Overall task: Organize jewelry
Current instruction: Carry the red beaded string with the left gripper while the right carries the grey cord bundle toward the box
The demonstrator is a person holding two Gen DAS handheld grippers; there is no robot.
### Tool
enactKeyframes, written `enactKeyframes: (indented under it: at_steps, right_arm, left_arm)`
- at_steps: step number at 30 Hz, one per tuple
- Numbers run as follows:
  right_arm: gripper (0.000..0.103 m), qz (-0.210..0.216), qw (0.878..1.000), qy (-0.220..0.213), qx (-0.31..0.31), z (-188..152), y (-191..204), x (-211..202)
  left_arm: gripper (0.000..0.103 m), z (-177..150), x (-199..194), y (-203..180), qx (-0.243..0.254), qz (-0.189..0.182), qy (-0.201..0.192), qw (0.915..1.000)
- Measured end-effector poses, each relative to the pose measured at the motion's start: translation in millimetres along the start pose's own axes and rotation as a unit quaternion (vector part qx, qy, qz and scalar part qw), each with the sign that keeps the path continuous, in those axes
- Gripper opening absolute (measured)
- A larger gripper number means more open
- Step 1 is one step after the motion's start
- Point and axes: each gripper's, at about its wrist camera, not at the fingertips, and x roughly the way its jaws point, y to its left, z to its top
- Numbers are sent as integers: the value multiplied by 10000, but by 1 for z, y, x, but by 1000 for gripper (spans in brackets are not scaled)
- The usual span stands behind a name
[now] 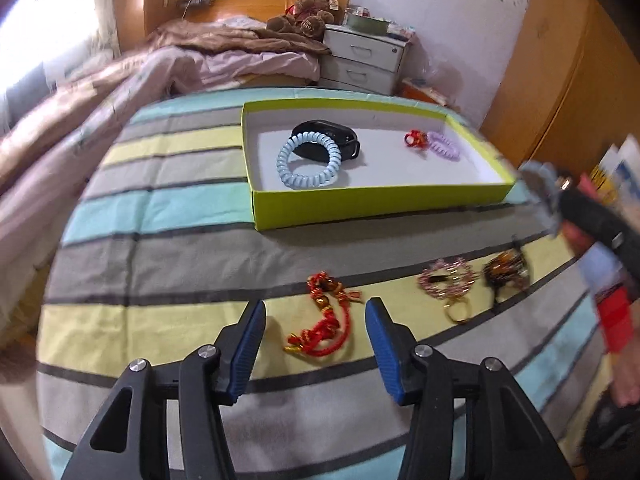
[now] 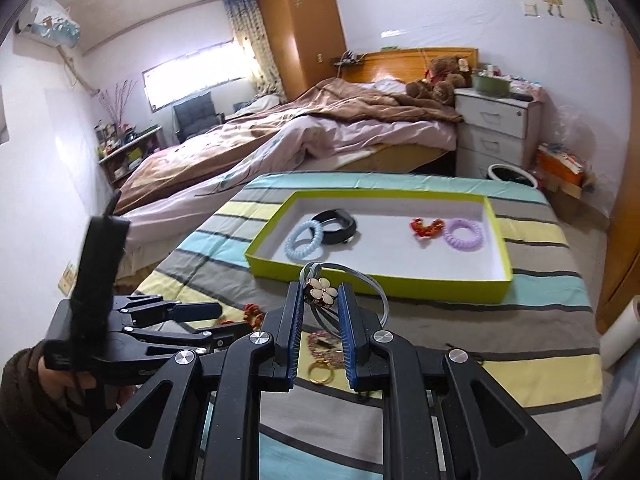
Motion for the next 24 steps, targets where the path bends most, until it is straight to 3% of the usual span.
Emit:
enactKeyframes:
  at_steps: [3, 8, 15, 24]
  right_arm:
    - [18, -112, 9999, -38, -27, -1, -3, -3]
    - [18, -143, 9998, -71, 84, -4, -11, -6]
    - [18, -165, 9997, -86, 167, -8, -18, -9]
    - [18, -195, 9996, -51, 210, -10, -22, -8]
  left_arm:
    - [51, -1, 7, -2, 18, -10, 121, 9999]
    - [49, -3, 10, -11, 344, 336, 99, 9988]
    - [22, -1, 9, -10, 336, 325, 61, 9989]
    - [16, -1, 0, 0, 55, 134, -93, 9999]
